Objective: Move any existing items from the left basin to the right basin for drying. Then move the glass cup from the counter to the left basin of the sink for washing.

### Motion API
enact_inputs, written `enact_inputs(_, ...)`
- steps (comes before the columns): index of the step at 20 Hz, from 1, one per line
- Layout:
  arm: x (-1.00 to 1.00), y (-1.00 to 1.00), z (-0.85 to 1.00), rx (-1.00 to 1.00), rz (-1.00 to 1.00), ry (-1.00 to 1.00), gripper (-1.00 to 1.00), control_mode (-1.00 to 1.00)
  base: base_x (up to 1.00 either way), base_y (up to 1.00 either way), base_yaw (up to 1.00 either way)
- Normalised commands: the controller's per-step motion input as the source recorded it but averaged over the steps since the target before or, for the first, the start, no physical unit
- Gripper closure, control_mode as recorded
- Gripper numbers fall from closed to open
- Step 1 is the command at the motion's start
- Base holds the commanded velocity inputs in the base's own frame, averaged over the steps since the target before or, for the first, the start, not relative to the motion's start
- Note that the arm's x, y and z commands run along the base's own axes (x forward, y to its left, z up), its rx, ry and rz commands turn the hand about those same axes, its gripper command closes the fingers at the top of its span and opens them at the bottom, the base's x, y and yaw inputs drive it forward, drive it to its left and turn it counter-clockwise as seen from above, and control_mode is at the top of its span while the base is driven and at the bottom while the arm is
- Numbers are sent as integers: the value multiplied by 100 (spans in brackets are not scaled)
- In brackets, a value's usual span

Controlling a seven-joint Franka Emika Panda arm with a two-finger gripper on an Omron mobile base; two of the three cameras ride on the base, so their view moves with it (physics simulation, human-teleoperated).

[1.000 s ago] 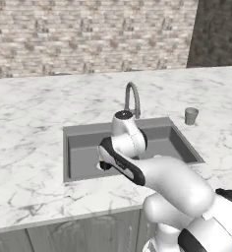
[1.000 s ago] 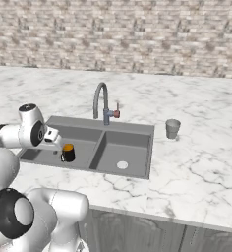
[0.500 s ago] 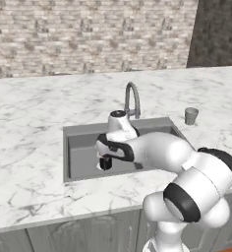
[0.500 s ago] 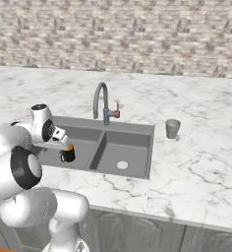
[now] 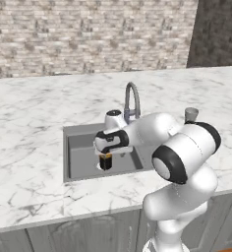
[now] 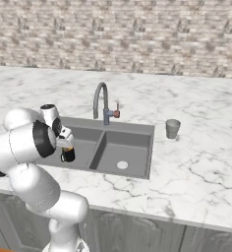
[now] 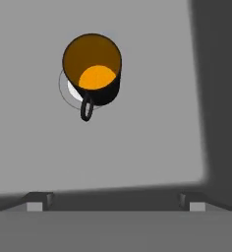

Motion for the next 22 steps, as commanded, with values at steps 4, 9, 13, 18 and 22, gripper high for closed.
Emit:
enact_inputs(4, 13, 0, -41, 0, 0, 0, -100, -100, 0, 0, 0)
enact_inputs(9, 45, 0, -18, 0, 0, 0, -100, -100, 0, 0, 0)
enact_inputs(13, 30, 0, -20, 0, 0, -1, -100, -100, 0, 0, 0)
enact_inputs(18, 25, 0, -24, 0, 0, -1, -100, -100, 0, 0, 0)
enact_inputs(22, 15, 2, -19, 0, 0, -1, -100, -100, 0, 0, 0)
